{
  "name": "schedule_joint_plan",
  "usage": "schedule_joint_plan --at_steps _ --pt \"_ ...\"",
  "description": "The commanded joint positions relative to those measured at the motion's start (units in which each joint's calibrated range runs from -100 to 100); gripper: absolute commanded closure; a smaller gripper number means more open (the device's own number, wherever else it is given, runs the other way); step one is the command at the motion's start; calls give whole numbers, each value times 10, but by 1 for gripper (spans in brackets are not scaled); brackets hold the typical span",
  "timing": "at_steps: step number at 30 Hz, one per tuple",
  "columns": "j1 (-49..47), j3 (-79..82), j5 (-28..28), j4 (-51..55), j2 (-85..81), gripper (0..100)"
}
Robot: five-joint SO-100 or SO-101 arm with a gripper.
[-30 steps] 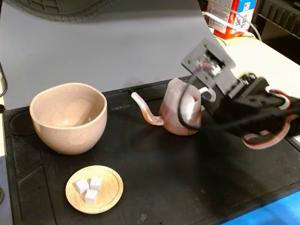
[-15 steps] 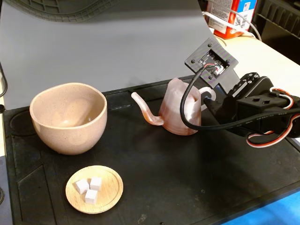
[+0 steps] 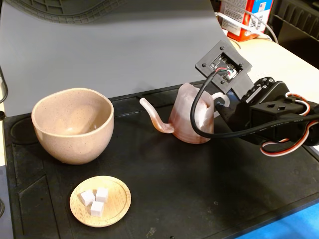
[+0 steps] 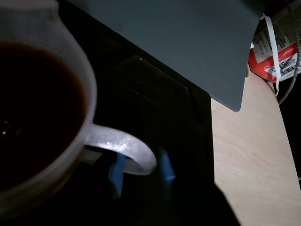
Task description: Pick up a kettle and pour liquid into a cup.
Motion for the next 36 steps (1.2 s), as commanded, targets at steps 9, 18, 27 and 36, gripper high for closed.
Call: schedule_joint_plan --at_steps 9,18,27,36 --pt "0 -20 -2 -1 -6 99" --pt "-1 -21 -4 35 -78 99" --pt "-8 -91 -23 135 -164 99" --pt "-38 -146 -43 165 -176 99"
